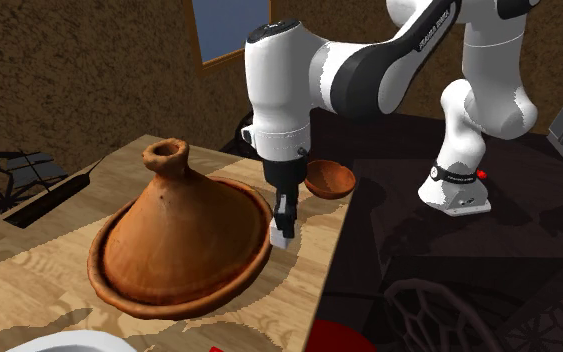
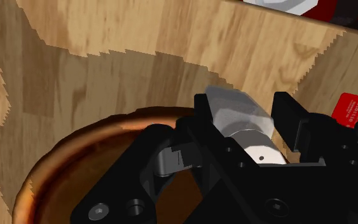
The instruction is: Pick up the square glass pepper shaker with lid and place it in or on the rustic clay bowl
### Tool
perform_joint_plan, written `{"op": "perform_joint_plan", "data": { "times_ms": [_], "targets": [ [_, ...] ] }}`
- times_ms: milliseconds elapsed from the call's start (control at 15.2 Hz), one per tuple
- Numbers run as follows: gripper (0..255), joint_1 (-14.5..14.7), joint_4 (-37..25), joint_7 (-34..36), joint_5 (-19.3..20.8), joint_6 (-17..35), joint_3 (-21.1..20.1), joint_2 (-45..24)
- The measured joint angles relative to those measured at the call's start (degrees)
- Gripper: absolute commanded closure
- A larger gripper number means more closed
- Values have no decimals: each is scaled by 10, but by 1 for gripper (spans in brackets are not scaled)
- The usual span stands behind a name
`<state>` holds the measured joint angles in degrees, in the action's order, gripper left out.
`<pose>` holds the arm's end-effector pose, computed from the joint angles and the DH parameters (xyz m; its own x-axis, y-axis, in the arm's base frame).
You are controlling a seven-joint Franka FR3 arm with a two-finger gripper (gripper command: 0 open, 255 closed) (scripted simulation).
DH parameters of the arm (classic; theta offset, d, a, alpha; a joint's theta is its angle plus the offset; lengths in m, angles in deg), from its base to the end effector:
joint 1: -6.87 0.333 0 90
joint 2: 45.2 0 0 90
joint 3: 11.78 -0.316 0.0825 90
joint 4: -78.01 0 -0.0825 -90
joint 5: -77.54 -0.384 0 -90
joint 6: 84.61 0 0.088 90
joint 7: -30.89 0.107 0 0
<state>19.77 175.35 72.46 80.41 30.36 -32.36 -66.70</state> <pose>0.5541 0.3368 0.3846 0.9867 -0.1367 -0.0883 -0.1402 -0.9895 -0.0348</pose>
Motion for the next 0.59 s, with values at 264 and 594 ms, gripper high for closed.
{"op": "perform_joint_plan", "data": {
  "times_ms": [264, 594],
  "targets": [
    [255, 0, -18, 0, -3, -26, -2, 9],
    [255, -29, 55, -34, -26, -15, 1, 72]
  ]
}}
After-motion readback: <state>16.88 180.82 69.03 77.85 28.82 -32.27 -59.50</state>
